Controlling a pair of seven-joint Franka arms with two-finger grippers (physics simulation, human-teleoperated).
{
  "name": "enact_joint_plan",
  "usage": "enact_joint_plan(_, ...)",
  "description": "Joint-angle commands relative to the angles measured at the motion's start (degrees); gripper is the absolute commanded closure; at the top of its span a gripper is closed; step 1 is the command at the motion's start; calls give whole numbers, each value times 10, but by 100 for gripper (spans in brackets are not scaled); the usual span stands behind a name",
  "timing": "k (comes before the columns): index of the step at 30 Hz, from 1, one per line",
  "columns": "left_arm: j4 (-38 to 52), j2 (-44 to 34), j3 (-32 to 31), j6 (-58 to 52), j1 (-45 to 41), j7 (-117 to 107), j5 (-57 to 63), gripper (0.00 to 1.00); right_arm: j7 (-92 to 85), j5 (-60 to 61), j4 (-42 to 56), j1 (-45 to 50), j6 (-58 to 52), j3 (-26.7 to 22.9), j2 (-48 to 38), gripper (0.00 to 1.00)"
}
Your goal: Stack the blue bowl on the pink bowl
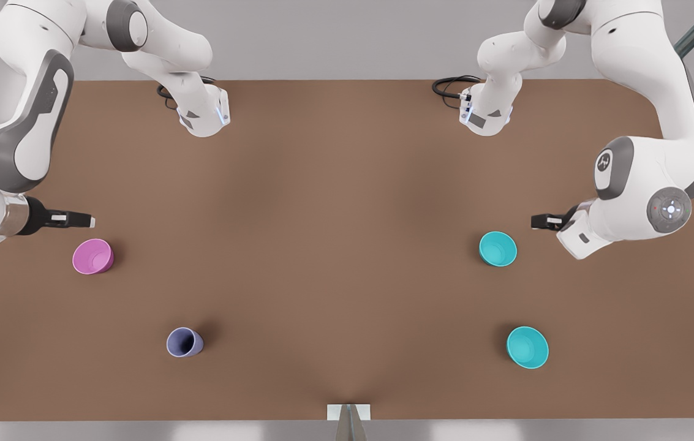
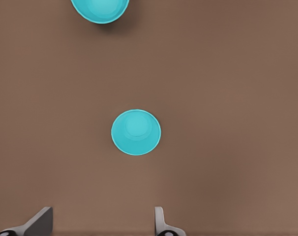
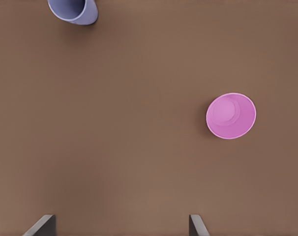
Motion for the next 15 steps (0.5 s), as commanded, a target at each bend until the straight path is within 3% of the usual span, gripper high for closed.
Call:
enact_joint_plan(1, 1, -1, 0, 0, 0, -10, 0, 0, 4, 0, 0, 0, 4, 0, -1, 0)
enact_joint_plan(5, 1, -3, 0, 0, 0, -10, -2, 0, -33, -12, 3, -25, 17, -9, 37, 0)
enact_joint_plan(8, 1, -9, 0, 9, 1, -12, 0, 0, -125, -59, -2, -88, 103, -9, 82, 0)
enact_joint_plan(13, -2, -9, -1, 7, 1, -12, 0, 0, -229, -57, -137, -122, 367, -9, 102, 0)
enact_joint_plan(15, -2, -9, -1, 8, 1, -12, 0, 0, -255, -49, -157, -141, 417, -8, 104, 0)
